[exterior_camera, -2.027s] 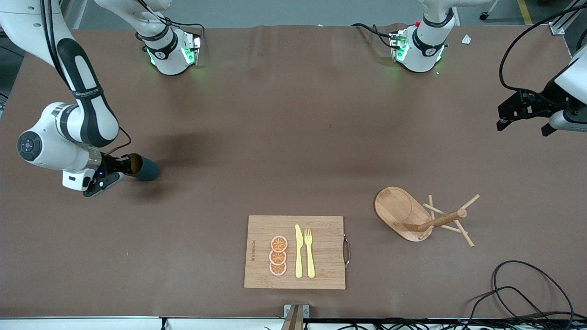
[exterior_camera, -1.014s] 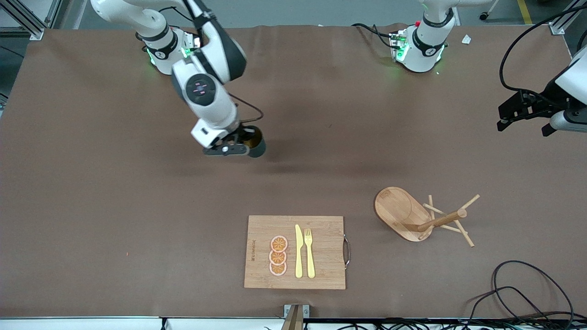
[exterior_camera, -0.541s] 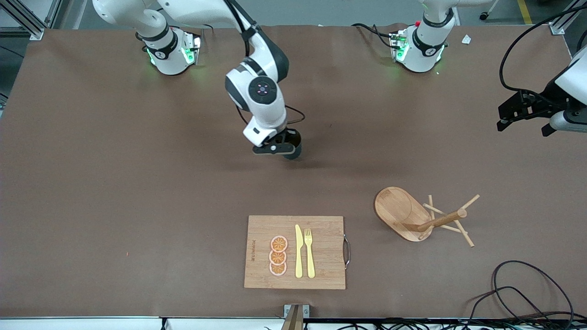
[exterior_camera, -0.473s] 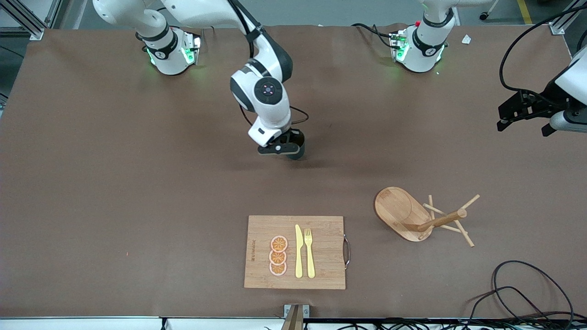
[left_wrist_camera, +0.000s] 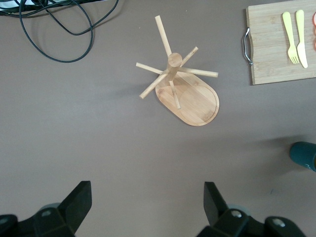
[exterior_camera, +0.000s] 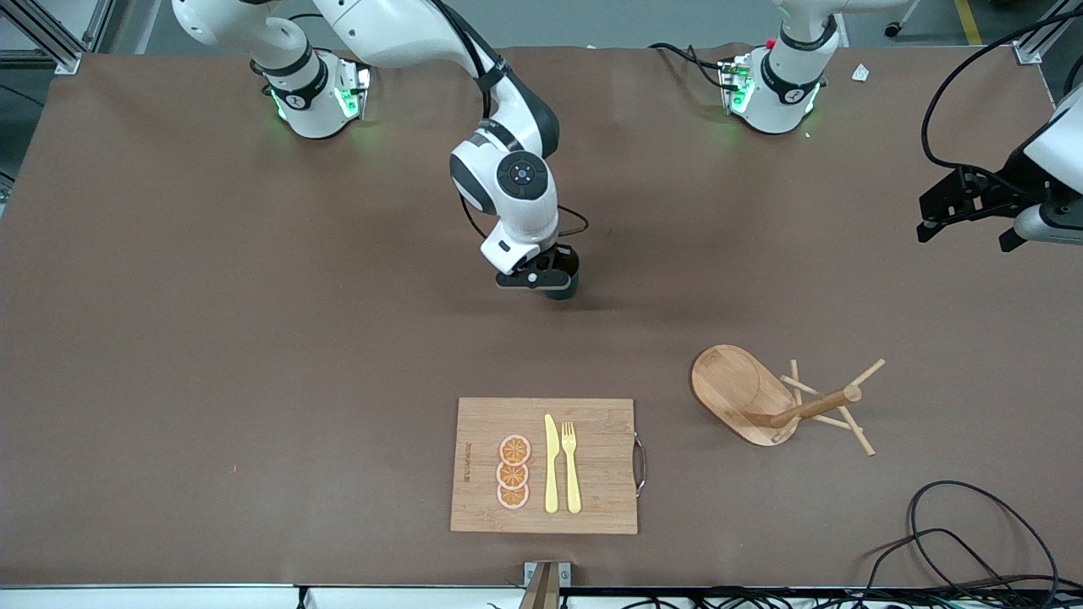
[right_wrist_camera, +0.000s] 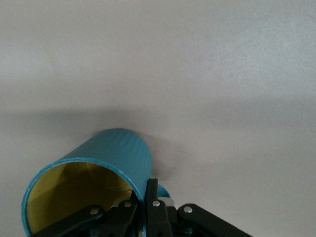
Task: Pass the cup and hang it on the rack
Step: 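Lift the mug with the right gripper and carry it toward table center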
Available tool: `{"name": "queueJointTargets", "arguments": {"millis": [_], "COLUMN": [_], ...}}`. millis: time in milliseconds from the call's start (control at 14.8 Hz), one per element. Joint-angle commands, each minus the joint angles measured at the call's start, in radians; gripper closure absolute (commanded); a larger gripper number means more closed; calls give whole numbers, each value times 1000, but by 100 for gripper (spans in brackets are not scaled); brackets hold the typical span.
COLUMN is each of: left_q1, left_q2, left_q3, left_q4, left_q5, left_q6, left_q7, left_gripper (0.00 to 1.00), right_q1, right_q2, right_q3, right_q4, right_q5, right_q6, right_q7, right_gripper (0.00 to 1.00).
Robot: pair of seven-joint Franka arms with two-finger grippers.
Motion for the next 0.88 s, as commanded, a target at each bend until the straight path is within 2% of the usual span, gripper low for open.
{"name": "queueJointTargets", "arguments": {"millis": [0,135,203,270,338,541,811], "left_q1": [-4,-9,-11,-12,-12,-32,-54], "left_q2": [12,12,10,10,12,13,12], "left_q3": [-3,-5,-6,-6,-8,-17,-84], "left_q4": [22,22,22,22,19,17,14], "left_q5": [22,22,22,22,22,19,22], "left_q6": [-9,-9,-9,-11,-17,-63,-70], "left_q7": [-21,-15,-13,-13,-12,-24,-86], "left_gripper": [0,0,0,0,0,0,0], "right_q1": [17,21,22,22,22,13,2], "right_q2": [27,32,33,33,32,24,4], "right_q3": [-10,-10,-10,-10,-10,-10,-11], "right_q4": [22,24,24,25,30,65,192], "right_q5": [-6,-7,-7,-4,-6,-9,-7], "right_q6": [28,28,28,28,26,-1,-216], "right_q7": [44,44,44,45,48,36,22], "right_gripper": [98,95,90,66,1,0,0]}}
